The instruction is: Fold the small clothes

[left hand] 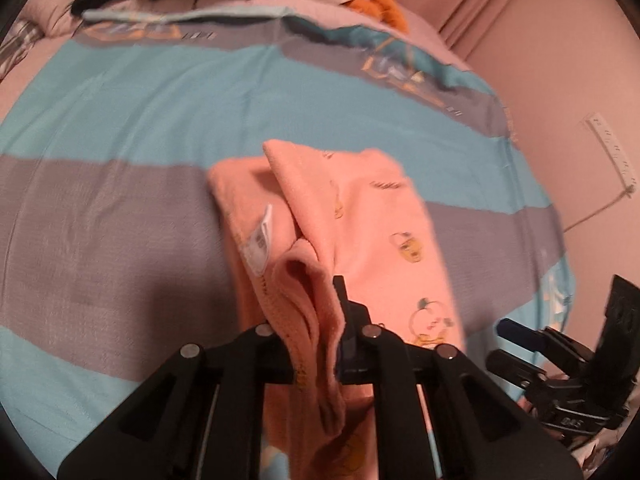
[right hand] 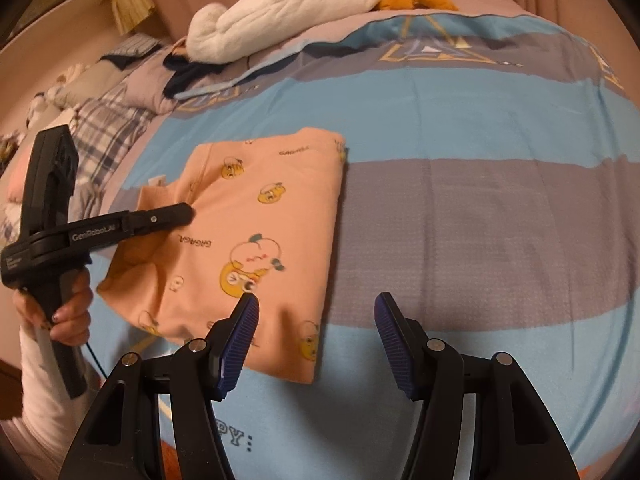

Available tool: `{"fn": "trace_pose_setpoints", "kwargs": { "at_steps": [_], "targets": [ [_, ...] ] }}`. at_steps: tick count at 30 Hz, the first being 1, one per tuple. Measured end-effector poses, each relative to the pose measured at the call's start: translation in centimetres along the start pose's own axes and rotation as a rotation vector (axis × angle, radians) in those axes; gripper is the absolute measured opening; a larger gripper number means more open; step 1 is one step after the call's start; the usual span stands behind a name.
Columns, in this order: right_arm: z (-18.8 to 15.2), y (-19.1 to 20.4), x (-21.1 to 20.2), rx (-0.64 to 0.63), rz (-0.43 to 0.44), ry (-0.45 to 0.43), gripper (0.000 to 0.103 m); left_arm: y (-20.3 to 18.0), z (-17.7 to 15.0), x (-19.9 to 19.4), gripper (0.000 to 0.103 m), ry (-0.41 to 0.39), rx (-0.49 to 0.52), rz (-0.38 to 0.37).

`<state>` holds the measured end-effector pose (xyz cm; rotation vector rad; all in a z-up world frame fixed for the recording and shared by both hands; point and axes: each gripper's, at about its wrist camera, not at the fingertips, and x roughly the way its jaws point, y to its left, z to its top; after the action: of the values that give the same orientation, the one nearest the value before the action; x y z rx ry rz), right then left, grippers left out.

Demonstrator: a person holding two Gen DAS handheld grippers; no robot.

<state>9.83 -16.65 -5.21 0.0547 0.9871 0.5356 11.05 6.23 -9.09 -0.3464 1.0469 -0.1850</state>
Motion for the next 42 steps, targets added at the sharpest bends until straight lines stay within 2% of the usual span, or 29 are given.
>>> {"fn": "trace_pose_setpoints", "kwargs": {
  "at_steps": [4, 8, 13, 17, 19, 23, 30, 33, 36, 39, 42],
  "targets": [
    [-0.2, 0.5, 1.3, 0.002, 0.006, 0.032, 0.06, 1.0, -0.7, 1.4, 0.018, 0.022, -0.05, -0.002],
    [-0.4, 0.6, 2.1, 0.01, -0.004, 0.062, 0.06, 1.2, -1.1, 0.4, 0.024, 0.021, -0.082, -0.029],
    [-0.4, 0.4, 2.5, 0.004, -0.033, 0.073, 0.06, 1.2, -3.3, -1.3, 0.034, 0.043, -0.1, -0.065],
    [-0.5, 0.2, 2.7, 0.011, -0.034, 0.082, 0.06, 1.3, -5.3, -1.8, 0.036, 0.054, -0.119, -0.057],
    [-0.6, 0.1, 2.8, 0.01, -0.038, 0.088, 0.06, 1.5, -6.2, -1.6, 0.042, 0.058, -0.13, -0.029],
    [-0.9, 0.1, 3.1, 0.005, -0.048, 0.102, 0.06, 2.1, -6.9, -1.0, 0.044, 0.057, -0.168, -0.032],
    [-1.1, 0.2, 3.2, 0.001, -0.07, 0.108, 0.06, 1.6, -6.6, -0.8, 0.047, 0.058, -0.131, -0.004],
    [-0.9, 0.1, 2.9, 0.0, -0.069, 0.105, 0.06, 2.0, -5.9, -1.7, 0.056, 0.068, -0.143, -0.015],
    [-0.3, 0.1, 2.6, -0.012, -0.07, 0.086, 0.06, 2.3, -4.8, -3.1, 0.07, -0.002, -0.14, 0.009],
    [0.4, 0.1, 2.8, -0.017, -0.067, 0.076, 0.06, 2.5, -3.9, -2.8, 0.07, -0.019, -0.13, 0.024],
    [1.1, 0.4, 3.5, -0.019, -0.054, 0.076, 0.06, 2.5, -3.5, -1.6, 0.07, 0.015, -0.131, -0.025]
  ]
}}
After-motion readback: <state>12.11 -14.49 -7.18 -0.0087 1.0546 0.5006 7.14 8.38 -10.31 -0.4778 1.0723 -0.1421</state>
